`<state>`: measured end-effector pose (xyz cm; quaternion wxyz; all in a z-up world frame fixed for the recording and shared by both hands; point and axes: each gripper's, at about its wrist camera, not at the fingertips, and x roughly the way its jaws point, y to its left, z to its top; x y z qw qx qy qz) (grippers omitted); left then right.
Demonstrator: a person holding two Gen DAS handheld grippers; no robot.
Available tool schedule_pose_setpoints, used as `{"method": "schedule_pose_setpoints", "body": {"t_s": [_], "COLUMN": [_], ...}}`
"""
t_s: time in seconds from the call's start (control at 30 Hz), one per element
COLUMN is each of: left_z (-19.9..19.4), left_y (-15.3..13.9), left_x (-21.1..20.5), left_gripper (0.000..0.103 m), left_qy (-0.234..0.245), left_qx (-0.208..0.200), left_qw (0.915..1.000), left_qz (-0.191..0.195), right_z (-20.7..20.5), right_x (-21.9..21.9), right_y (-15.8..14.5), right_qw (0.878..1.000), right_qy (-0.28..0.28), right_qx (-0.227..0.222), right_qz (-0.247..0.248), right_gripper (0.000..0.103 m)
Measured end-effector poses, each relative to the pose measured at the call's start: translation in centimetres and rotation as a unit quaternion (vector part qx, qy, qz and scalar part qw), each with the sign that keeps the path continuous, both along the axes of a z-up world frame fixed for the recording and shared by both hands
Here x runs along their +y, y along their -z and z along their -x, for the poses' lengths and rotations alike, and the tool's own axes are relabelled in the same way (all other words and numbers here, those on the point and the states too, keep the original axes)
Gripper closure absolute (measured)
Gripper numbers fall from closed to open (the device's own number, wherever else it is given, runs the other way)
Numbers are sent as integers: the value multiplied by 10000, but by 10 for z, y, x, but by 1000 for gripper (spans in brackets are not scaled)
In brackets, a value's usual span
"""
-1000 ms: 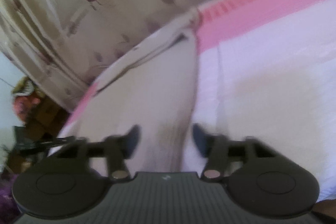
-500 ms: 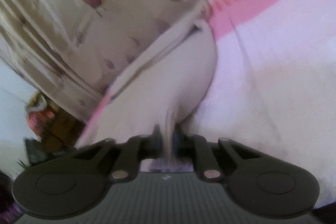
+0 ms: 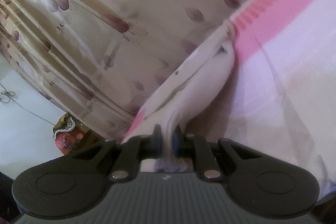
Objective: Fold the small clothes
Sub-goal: 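Lift the held hem with both tools and fold it toward the collar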
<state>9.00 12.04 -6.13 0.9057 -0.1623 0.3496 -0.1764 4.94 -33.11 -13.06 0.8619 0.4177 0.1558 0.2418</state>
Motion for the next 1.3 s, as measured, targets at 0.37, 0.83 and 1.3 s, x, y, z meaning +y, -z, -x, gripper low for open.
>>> {"method": "schedule_pose_setpoints", "body": {"t_s": [0.37, 0.83, 1.3], "left_z": [13, -9, 3], "left_y": [1, 21, 16], "left_x": [7, 15, 14], "left_gripper": [94, 22, 93], "left_qy": [149, 90, -99], "left_qx": [-9, 381, 366], "left_qw": [9997, 9991, 9986], "left_qz": [-190, -171, 357], "right_z": [21, 7, 15], "right_x": [3, 3, 3], "right_y": [3, 23, 22], "right_qw": [9997, 9978, 9985], "right_qy": [-32, 0, 3], "right_qx": [-2, 626, 377], "right_qz": [-249, 231, -389], "right_gripper": [92, 88, 92]}}
